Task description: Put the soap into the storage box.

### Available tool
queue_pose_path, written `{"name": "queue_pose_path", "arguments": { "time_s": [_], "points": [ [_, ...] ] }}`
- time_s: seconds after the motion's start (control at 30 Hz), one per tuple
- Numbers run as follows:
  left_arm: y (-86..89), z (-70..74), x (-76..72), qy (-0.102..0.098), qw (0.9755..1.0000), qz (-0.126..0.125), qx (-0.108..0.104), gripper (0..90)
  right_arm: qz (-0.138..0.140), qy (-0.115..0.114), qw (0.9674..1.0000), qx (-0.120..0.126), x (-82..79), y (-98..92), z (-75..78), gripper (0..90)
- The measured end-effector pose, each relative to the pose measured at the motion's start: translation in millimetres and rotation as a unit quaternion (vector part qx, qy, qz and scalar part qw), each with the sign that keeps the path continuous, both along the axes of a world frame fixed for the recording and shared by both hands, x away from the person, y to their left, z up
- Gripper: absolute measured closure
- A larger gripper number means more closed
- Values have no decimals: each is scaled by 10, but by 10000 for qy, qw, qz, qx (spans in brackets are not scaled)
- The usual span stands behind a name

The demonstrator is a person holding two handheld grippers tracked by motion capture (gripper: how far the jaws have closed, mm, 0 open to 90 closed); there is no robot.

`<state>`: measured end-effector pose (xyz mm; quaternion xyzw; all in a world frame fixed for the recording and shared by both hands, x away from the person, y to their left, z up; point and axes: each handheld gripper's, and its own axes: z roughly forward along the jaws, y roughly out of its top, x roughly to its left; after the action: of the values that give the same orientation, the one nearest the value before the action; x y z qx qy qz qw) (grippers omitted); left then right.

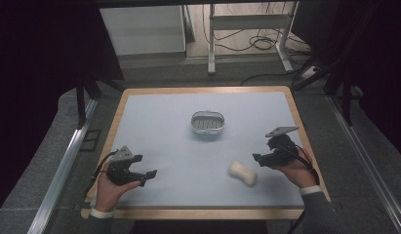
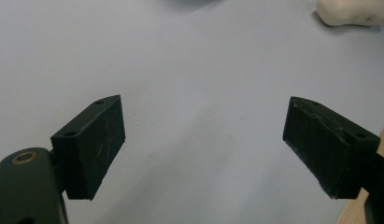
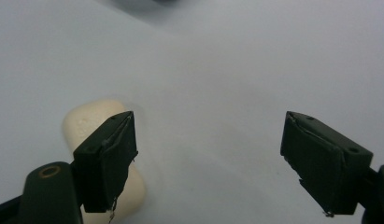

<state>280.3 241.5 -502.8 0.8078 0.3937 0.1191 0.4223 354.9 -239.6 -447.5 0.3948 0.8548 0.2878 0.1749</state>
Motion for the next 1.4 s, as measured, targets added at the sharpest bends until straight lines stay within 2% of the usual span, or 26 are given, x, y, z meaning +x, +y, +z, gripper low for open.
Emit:
{"name": "queue_pose_path", "arguments": {
  "time_s": [0.2,0.37,0.4,0.57,0.7,0.77,0.83,0.87,0.97,1.13,1.27,1.4],
  "points": [
    [-12,0,0,0,10000,-18,21,135,170,-7,9998,-47,-26,111,50,206],
    [-8,8,-9,10,10000,-25,6,135,297,200,9992,-182,-27,193,51,209],
    [-5,13,-11,1,10000,-22,10,135,396,316,9983,-269,-32,239,41,210],
    [-9,9,-8,5,10000,-31,26,135,566,543,9960,-419,-45,338,-8,218],
    [-24,0,-7,16,10000,-51,33,135,642,537,9951,-521,-44,387,-52,240],
    [-24,1,-9,17,10000,-59,30,135,687,622,9943,-531,-52,429,-77,244],
    [-22,2,-8,17,10000,-57,34,135,795,730,9922,-630,-58,487,-115,257],
    [-21,3,-8,16,10000,-58,38,135,795,730,9922,-630,-58,487,-115,257],
    [-21,4,-9,19,10000,-62,35,135,918,906,9886,-775,-66,554,-164,281],
    [-25,6,-13,18,10000,-62,28,135,1087,1036,9837,-985,-88,647,-230,313],
    [-27,5,-13,19,10000,-66,34,135,1120,1171,9801,-1150,-100,699,-286,322],
    [-23,7,-15,17,10000,-69,27,135,1107,1271,9782,-1211,-94,711,-318,333]
  ]
}}
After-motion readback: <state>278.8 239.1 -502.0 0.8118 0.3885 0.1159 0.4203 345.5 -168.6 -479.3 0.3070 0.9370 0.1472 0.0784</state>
